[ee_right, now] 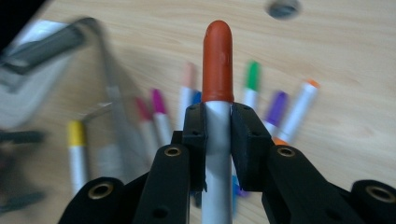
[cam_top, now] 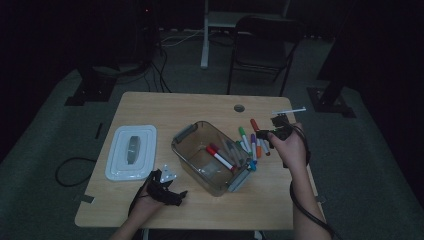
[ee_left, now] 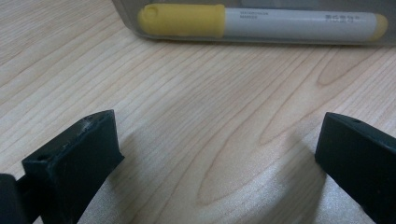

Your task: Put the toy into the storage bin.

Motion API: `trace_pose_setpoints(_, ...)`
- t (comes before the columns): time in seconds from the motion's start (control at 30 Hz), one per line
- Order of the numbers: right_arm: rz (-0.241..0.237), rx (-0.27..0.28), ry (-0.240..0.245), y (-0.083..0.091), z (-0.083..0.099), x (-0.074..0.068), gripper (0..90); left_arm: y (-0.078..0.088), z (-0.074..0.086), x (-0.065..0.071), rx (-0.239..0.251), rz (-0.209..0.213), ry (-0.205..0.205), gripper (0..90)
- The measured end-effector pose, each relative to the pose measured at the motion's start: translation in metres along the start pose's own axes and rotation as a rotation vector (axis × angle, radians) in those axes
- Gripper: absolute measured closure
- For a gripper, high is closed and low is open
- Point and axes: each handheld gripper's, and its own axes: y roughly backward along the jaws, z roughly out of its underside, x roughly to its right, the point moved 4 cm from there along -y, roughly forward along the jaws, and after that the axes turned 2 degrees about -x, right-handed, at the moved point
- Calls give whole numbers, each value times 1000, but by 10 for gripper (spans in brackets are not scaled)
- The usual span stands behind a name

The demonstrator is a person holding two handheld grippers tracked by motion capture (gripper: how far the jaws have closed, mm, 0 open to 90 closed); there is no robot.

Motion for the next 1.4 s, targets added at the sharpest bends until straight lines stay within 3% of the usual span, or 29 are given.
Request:
trace_pose_setpoints(0.13,-39,23,70,0,-11,-30,769,0,0,0,1,0,2,6)
trace_pose_setpoints(0.23,-74,7,112,-5,-15,-51,769,0,0,0,-2,1,0,6)
trace_pose_setpoints(0.43,-163,-46,174,-24,-18,-87,769,0,0,0,-1,1,0,6)
trace_pose_setpoints(0.7,-216,-124,274,-58,-15,-131,769,0,0,0,-2,1,-1,6)
trace_pose_setpoints(0.77,-218,-142,281,-63,-14,-135,769,0,0,0,-2,1,-1,6)
trace_pose_setpoints(0.97,-238,-243,315,-100,-3,-156,769,0,0,0,-3,2,0,6)
trace_pose_setpoints(1.03,-203,-270,332,-110,2,-158,769,0,0,0,-1,1,0,6)
trace_pose_setpoints(1.23,-220,-351,340,-132,14,-165,769,0,0,0,-1,1,0,6)
trace_pose_setpoints(1.4,-202,-402,354,-143,22,-168,768,0,0,0,0,0,1,6)
